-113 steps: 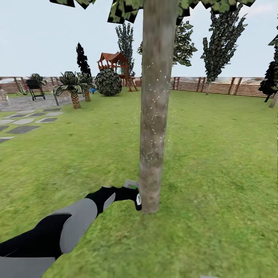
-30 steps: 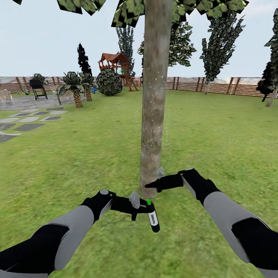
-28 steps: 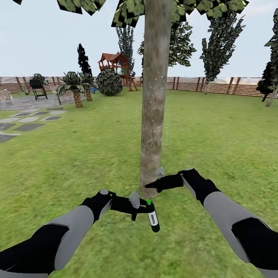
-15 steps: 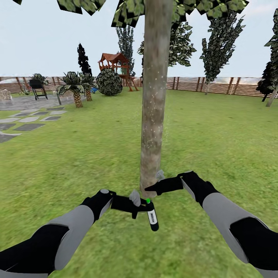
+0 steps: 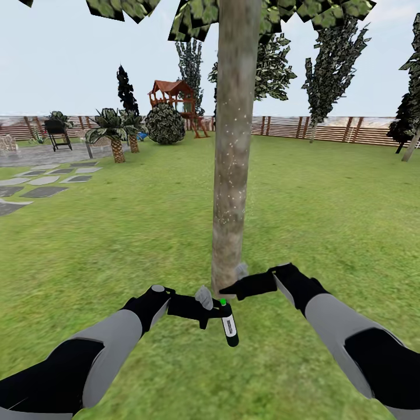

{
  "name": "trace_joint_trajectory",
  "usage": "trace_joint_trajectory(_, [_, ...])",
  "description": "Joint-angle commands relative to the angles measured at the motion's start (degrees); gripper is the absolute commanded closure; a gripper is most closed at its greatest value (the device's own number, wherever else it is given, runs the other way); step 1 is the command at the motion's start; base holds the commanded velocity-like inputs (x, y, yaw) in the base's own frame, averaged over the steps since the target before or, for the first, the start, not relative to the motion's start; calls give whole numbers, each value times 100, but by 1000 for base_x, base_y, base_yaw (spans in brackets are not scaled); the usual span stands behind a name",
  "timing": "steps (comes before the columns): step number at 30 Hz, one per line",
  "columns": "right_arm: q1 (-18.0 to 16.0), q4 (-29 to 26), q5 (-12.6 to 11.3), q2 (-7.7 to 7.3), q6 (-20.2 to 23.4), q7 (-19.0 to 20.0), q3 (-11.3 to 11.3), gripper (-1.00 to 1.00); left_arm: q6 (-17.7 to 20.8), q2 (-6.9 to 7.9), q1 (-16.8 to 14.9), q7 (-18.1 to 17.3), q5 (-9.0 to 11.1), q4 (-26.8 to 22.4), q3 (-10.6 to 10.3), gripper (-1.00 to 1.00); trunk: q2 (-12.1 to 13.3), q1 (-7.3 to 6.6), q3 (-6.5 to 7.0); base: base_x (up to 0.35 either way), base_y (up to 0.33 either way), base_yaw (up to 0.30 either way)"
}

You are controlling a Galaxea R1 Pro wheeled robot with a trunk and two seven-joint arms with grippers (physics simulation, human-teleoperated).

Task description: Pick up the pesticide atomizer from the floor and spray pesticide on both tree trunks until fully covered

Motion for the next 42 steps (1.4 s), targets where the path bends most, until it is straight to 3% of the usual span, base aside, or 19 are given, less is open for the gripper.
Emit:
trace_joint_trajectory(1, [-6, 2, -60, 1, 52, -1, 41, 100, -43, 1, -5, -2, 14, -3, -28, 100, -8, 2, -9, 0, 0, 0])
trace_joint_trajectory(9, [3, 31, -57, 143, 52, -1, 41, 100, -43, 1, -5, 64, 13, -3, -28, 100, -8, 2, -9, 0, 0, 0])
trace_joint_trajectory(13, [3, 33, -57, 154, 52, -1, 41, 100, -43, 1, -5, 267, 14, -3, -28, 100, -8, 2, -9, 0, 0, 0])
trace_joint_trajectory(23, [3, 40, -46, 148, 55, -152, 25, 100, -43, 1, -5, 299, 14, -3, -7, 100, -8, 2, -9, 0, 0, 0])
trace_joint_trajectory(24, [2, 40, -47, 117, 57, -257, 18, 100, -43, 1, -5, 298, 14, -3, -2, 100, -8, 2, -9, 0, 0, 0])
trace_joint_trajectory(29, [-18, 18, -54, -349, 67, -642, -7, 100, -43, 1, -5, 292, 15, -3, 20, 100, -8, 2, -9, 0, 0, 0])
trace_joint_trajectory(30, [-20, 8, -56, -501, 68, -699, -14, 100, -43, 3, -5, 291, 14, -3, 22, 100, -8, 2, -9, 0, 0, 0])
trace_joint_trajectory(33, [-28, -7, -57, -729, 67, -870, -19, 100, -43, 8, -5, 289, 14, -3, 27, 100, -8, 2, -9, 0, 0, 0])
trace_joint_trajectory(36, [-30, -11, -57, -939, 62, -1342, -21, 100, -49, 12, -5, 289, 14, 4, 32, 100, -8, 2, -9, 0, 0, 0])
trace_joint_trajectory(37, [-30, -10, -57, -972, 60, -1502, -21, -100, -50, 14, -5, 289, 14, 4, 32, 100, -8, 2, -9, 0, 0, 0])
trace_joint_trajectory(42, [1, 81, -64, -1083, -5, -2607, -14, -100, -52, 24, -5, 297, 14, 5, 37, 100, -8, 2, -9, 0, 0, 0])
